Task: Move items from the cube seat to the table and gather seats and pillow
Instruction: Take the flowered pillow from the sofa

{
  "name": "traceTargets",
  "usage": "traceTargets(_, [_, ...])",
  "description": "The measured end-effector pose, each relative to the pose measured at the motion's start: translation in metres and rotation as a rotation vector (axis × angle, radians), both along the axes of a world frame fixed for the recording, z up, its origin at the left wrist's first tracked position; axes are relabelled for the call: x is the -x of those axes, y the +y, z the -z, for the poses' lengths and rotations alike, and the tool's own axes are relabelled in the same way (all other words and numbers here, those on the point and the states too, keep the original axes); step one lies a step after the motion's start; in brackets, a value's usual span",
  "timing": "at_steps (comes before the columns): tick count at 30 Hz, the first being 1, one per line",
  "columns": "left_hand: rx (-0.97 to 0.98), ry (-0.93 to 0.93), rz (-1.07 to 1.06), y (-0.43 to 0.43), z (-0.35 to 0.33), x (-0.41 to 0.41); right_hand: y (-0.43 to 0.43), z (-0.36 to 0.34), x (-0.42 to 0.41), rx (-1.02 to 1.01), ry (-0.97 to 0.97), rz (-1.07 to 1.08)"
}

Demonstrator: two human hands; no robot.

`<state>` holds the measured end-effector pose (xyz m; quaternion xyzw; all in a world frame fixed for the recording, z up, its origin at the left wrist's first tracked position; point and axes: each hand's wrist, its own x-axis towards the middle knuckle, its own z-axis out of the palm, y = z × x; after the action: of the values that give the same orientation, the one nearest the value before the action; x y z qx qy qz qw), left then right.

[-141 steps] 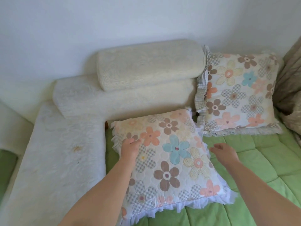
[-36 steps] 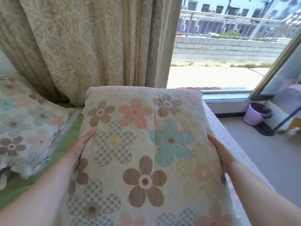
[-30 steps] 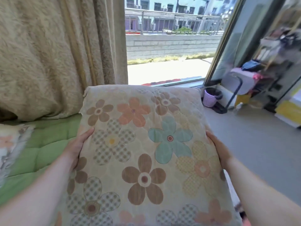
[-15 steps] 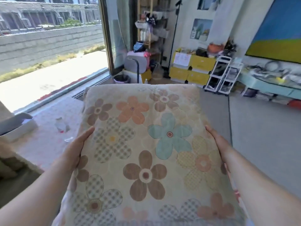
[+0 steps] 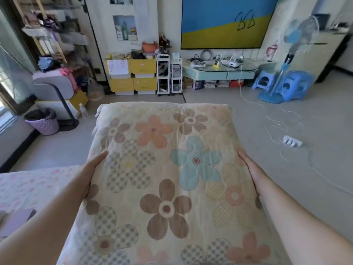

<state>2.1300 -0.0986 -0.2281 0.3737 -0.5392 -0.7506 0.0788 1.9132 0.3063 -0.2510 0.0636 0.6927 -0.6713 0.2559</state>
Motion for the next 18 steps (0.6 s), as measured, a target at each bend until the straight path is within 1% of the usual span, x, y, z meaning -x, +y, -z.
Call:
traceTargets(3, [0.013,-0.031,0.07,0.04,0.0,0.049,0.054,0.0,0.013,0.03,0.008,0.089])
traceTargets(6, [0.029,-0.02,0.104,0.087,0.0,0.087,0.111,0.008,0.037,0.012,-0.012,0.118])
traceTargets(8, [0.04,-0.046,0.117,0.124,0.002,0.108,0.149,0.01,0.058,0.015,-0.015,0.126])
traceTargets(11, [0.039,-0.041,0.105,0.174,0.006,0.134,0.199,0.006,0.094,-0.005,-0.015,0.102])
traceTargets(14, [0.042,-0.109,0.068,0.22,0.016,0.161,0.245,0.004,0.126,0.0,-0.025,0.06])
traceTargets(16, [0.039,-0.082,0.062,0.232,0.02,0.164,0.252,0.002,0.133,-0.014,-0.015,0.036])
traceTargets(18, [0.05,-0.116,0.058,0.261,0.022,0.188,0.279,-0.005,0.156,-0.011,-0.005,0.019])
